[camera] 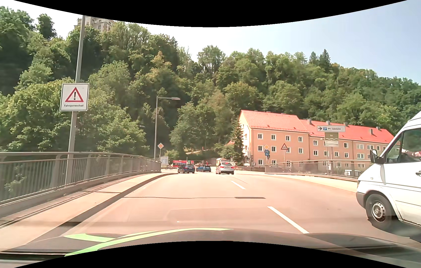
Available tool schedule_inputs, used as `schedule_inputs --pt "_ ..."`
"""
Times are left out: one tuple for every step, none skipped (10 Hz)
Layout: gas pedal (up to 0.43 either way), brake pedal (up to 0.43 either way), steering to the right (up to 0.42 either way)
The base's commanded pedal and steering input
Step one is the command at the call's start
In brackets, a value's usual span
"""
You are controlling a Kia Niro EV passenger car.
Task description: Follow the waypoints while adhering to traffic rules and regulations
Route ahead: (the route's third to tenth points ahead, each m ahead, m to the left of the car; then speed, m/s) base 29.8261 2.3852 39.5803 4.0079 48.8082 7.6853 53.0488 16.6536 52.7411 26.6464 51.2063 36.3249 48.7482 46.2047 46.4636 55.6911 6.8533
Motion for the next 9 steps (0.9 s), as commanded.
schedule_inputs --pt "0.189 0.0 -0.033" --pt "0.157 0.0 -0.023" --pt "0.138 0.0 -0.017" --pt "0.13 0.0 -0.016" --pt "0.118 0.0 -0.013" --pt "0.118 0.0 -0.012" --pt "0.118 0.0 -0.014" --pt "0.118 0.0 -0.014" --pt "0.118 0.0 -0.013"
